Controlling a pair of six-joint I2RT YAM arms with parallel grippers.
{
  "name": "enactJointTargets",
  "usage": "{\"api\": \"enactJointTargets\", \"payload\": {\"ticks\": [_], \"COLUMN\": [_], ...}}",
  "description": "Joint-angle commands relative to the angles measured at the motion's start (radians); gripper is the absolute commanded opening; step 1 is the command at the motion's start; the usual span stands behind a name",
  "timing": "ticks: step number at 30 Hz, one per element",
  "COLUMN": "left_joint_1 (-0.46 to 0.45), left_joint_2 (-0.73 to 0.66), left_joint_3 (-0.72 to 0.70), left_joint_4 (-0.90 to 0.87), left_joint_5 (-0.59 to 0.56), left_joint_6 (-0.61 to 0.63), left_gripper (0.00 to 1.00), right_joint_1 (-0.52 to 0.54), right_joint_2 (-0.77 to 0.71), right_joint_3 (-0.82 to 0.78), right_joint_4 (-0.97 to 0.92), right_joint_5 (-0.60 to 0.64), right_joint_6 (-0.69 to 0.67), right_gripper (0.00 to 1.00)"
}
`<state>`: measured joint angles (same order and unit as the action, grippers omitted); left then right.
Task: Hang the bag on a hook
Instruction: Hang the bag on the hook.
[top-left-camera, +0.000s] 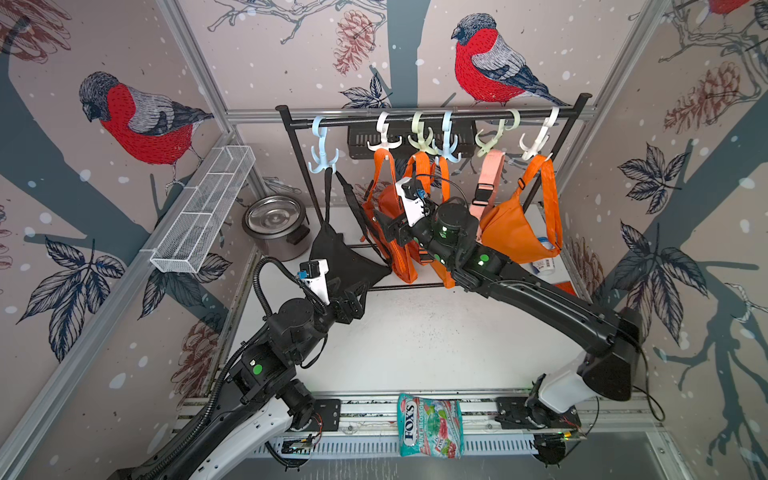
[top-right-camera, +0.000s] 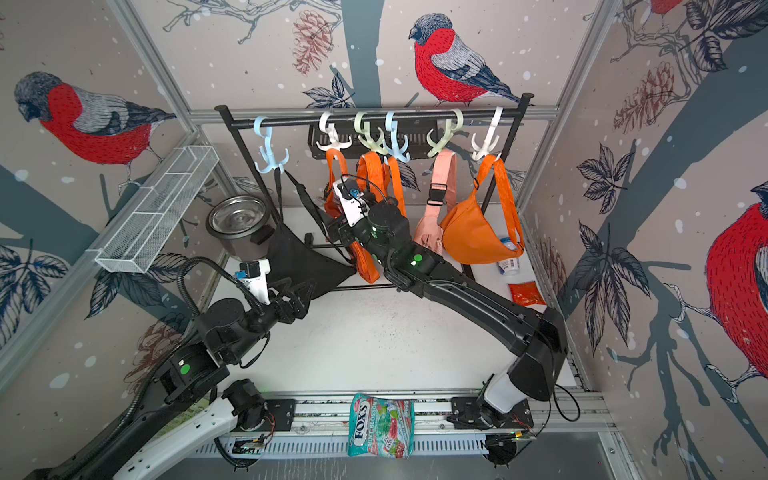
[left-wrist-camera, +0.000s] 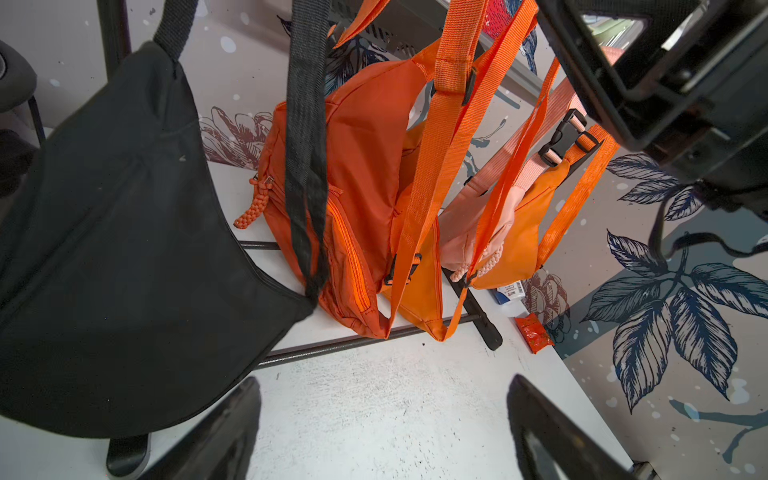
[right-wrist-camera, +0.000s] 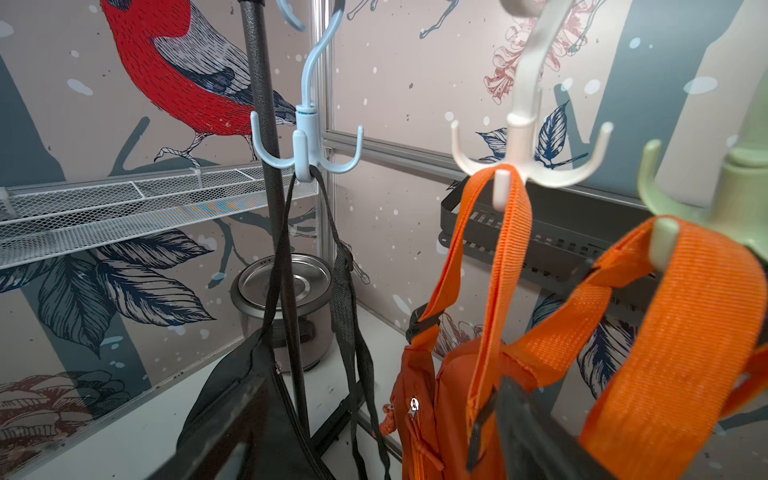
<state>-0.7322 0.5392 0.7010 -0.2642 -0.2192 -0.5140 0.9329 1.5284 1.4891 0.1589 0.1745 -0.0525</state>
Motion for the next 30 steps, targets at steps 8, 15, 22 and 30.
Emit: {"api": "enactJointTargets", "payload": {"ticks": [8, 15, 22, 30], "left_joint_1": [0.0, 0.0, 0.001, 0.001], "left_joint_2": [-0.014, -0.009, 0.056, 0.097], "left_joint_3": [0.007, -0.071, -0.093, -0.125], "left_joint_4": [0.052, 0.143, 0.202, 0.275], "left_joint_5": [-0.202, -0.333, -0.361, -0.378], "left_joint_6": [0.159, 0.201, 0.223, 0.244], "left_gripper": [0.94, 0.95, 0.99, 0.99], "right_joint_1": [-0.027, -0.131, -0.215, -0.272], "right_joint_2": [-0.222, -0.42, -0.558, -0.683], "right_joint_3": [-0.177, -0.372, -0.495, -0.598], "right_joint_4": [-0.002, -0.001, -0.018, -0.037], "right_joint_5": [0.081, 0.109, 0.156, 0.234], "right_joint_6": [-0.032, 0.023, 0.053, 0.09], "right_gripper": [0.94, 1.0, 1.0, 1.0]}}
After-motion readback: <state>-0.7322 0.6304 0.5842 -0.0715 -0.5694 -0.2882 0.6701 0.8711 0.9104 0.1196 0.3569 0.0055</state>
